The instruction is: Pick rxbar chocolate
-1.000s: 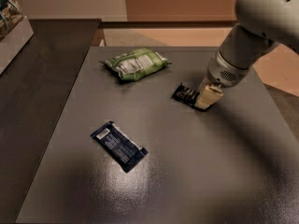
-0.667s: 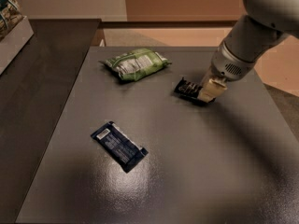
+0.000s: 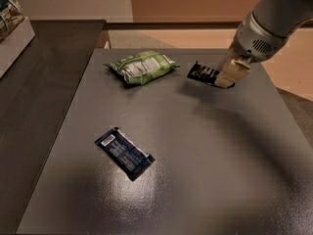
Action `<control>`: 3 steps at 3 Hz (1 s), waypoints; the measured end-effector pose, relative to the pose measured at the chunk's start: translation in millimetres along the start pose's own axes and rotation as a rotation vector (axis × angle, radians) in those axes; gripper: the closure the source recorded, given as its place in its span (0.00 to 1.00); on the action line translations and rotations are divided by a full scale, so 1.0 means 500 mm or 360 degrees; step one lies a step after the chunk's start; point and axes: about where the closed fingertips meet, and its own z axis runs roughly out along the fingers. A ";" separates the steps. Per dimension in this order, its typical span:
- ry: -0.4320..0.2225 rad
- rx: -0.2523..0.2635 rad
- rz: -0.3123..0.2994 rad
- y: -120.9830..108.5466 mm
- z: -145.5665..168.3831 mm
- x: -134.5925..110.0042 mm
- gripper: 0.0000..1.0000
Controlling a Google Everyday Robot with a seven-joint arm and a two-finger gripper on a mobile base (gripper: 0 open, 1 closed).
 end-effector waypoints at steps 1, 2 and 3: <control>-0.0042 0.0006 -0.0067 0.000 -0.069 -0.022 1.00; -0.0154 0.0130 -0.0184 -0.032 -0.199 -0.096 1.00; -0.0154 0.0130 -0.0184 -0.032 -0.199 -0.096 1.00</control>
Offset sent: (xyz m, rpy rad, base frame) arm -0.0149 -0.0012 0.1282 0.0348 -0.0890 0.1265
